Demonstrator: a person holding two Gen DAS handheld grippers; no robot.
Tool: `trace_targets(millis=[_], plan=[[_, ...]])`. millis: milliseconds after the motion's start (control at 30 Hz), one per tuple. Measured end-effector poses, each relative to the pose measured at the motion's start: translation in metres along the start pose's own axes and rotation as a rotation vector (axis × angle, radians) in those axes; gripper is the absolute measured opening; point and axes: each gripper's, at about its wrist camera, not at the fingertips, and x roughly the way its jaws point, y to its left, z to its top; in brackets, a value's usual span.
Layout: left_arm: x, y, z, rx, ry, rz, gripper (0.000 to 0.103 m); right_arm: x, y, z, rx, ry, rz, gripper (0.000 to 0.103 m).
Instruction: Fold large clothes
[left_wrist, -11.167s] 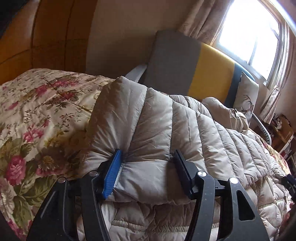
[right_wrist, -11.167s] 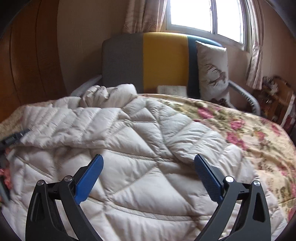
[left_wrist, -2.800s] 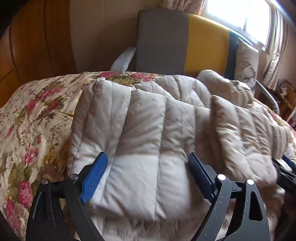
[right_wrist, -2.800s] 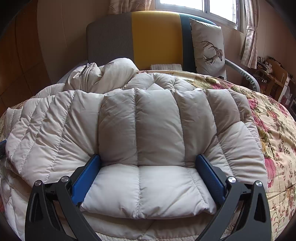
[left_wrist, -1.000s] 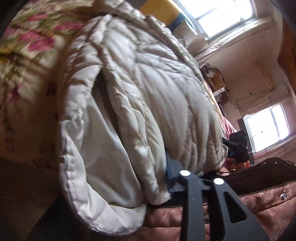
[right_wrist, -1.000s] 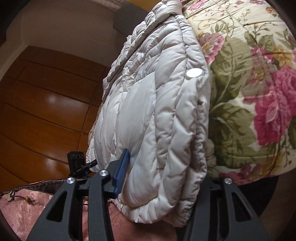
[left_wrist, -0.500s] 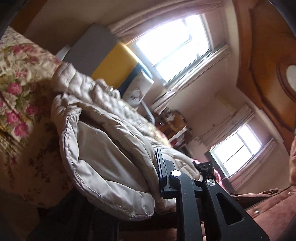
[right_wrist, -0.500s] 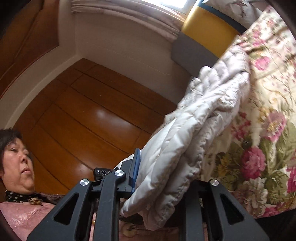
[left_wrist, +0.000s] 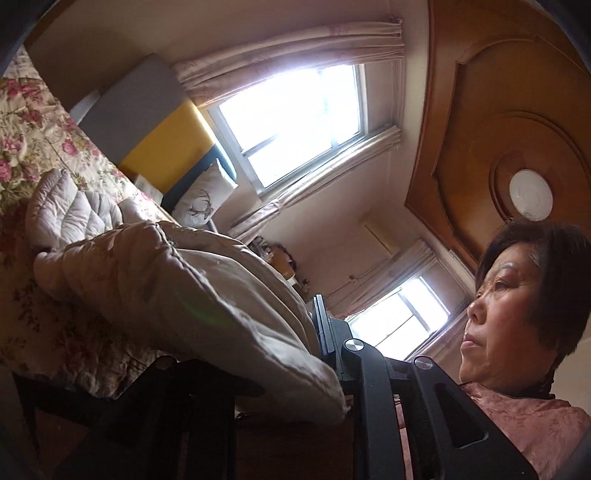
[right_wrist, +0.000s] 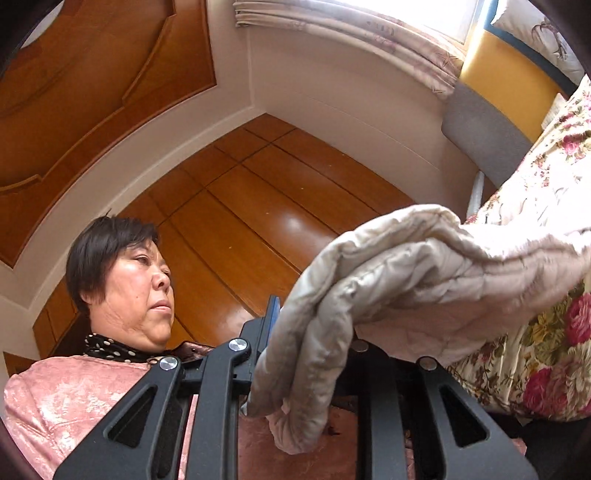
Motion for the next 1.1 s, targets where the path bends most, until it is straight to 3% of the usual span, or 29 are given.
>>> trace_targets(millis=[167,367,567,700,767,867,900,933,1000,1100], plan=[[0.024,0.021,0.017,-0.048,0.032,0.084,0.019,-0.022,-0.01,0.002,0.096,-0.074,-0.079,0.019],[0.059,0.077,0.042,-0.183,0.051,0.19,0.023,-0.013,-0.06,0.028,0.22,-0.139,-0.197,0.022],[0.087,0.127,0.058,-0.203,0.092,0.318,0.023,-0.009,-0.113,0.049,0.318,-0.175,-0.282,0.024],[0.102,0.159,0.07,-0.242,0.091,0.357,0.023,-0.009,-0.136,0.06,0.344,-0.193,-0.332,0.024],[0.111,0.174,0.076,-0.251,0.086,0.394,0.029,-0.007,-0.147,0.067,0.364,-0.211,-0.36,0.025],[0.116,0.186,0.079,-0.248,0.066,0.451,0.054,-0.008,-0.163,0.071,0.399,-0.251,-0.43,0.027],[0.118,0.19,0.08,-0.251,0.05,0.469,0.075,-0.009,-0.17,0.072,0.407,-0.265,-0.449,0.028],[0.118,0.193,0.082,-0.233,0.015,0.495,0.089,-0.01,-0.177,0.072,0.411,-0.279,-0.464,0.032],[0.115,0.193,0.084,-0.175,-0.052,0.545,0.091,-0.01,-0.187,0.074,0.417,-0.318,-0.494,0.041],[0.116,0.198,0.082,-0.079,-0.075,0.615,0.091,-0.012,-0.194,0.075,0.364,-0.342,-0.509,0.055]])
